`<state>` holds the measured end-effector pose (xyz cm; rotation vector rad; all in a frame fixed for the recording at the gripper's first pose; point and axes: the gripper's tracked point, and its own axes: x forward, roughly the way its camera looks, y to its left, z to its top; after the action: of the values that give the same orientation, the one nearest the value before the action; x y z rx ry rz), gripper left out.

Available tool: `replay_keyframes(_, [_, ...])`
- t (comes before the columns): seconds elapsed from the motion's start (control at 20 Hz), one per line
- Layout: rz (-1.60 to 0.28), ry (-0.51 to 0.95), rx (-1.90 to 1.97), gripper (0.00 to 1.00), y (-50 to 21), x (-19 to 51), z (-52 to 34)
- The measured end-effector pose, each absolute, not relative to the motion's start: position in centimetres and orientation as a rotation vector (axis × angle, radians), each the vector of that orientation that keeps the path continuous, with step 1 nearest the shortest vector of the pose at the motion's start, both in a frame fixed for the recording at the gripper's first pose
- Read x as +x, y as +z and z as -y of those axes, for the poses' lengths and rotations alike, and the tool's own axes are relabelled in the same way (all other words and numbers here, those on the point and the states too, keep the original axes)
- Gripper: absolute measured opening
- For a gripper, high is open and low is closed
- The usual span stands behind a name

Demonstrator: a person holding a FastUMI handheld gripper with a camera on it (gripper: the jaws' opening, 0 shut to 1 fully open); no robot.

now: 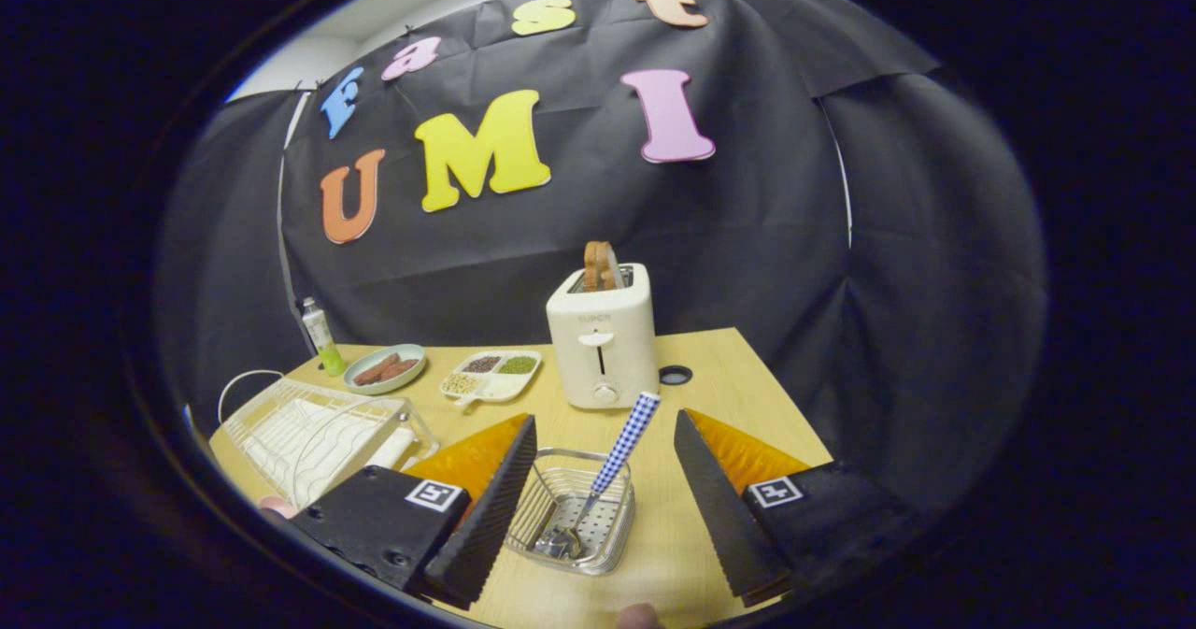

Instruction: Take the plate from the dish rack, then take the spoon from the basket and place it into the plate.

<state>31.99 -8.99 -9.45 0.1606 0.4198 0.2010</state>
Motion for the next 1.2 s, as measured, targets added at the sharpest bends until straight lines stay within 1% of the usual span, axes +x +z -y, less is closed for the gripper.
replay_keyframes(0.05, [-0.434, 0.198, 0.169, 0.88, -9.9, 32.9, 9.1])
replay_keyframes(0.2, [-0.477, 0.219, 0.231, 0.74, -10.6, 34.3, 8.7])
replay_keyframes(0.4, [-0.494, 0.215, 0.257, 0.48, -10.8, 34.5, 9.0])
replay_keyframes(0.5, [-0.492, 0.211, 0.294, 0.32, -10.3, 33.9, 8.9])
replay_keyframes(0.55, [-0.489, 0.209, 0.316, 0.26, -9.8, 33.2, 9.0])
replay_keyframes(0.75, [-0.474, 0.19, 0.397, 0.16, -8.3, 31.0, 8.8])
replay_keyframes(0.95, [-0.407, 0.144, 0.455, 0.08, -6.1, 29.2, 8.9])
replay_keyframes(1.2, [-0.238, 0.051, 0.441, 0.08, -0.5, 27.1, 10.3])
